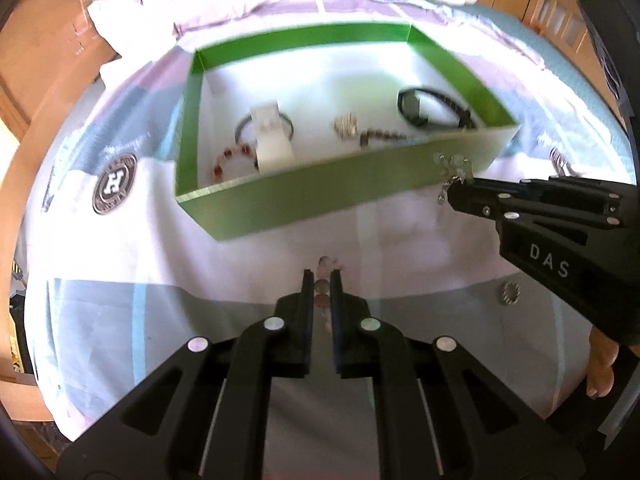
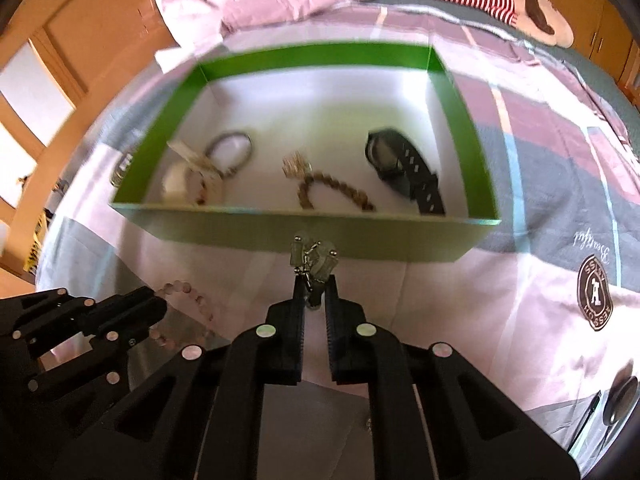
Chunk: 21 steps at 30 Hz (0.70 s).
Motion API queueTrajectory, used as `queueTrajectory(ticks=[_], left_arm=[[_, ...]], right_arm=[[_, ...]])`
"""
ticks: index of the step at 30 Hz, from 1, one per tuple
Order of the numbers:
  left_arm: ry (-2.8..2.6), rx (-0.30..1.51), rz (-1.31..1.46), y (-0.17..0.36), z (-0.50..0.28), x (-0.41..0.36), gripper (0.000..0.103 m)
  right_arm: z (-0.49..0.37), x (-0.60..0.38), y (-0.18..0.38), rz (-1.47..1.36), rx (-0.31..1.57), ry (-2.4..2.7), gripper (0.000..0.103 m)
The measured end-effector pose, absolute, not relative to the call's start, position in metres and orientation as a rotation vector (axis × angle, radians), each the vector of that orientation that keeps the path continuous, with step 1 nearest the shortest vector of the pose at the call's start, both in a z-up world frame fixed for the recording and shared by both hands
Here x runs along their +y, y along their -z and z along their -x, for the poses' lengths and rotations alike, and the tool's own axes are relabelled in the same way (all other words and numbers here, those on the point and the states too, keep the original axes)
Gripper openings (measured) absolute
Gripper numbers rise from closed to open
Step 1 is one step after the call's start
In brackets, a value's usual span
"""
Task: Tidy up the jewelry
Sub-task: 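Carry the pink bracelet into the box with the left tool while the right tool carries the green cluster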
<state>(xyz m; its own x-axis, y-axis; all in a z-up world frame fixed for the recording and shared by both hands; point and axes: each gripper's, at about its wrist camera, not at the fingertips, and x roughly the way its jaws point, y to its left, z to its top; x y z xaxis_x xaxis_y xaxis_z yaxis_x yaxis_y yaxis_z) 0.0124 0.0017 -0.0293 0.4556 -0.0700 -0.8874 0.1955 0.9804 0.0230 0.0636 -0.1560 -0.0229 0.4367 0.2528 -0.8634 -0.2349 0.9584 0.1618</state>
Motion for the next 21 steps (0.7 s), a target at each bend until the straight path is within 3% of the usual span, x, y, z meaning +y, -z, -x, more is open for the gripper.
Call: queueTrajectory(ticks=[21], left_arm=[[0.183,0.814,0.160,-0.049,-0.040,0.025,0.008]], right_arm=[[-0.049,-0.192,-0.055,-0.226,0.740,-0.350,0.010]])
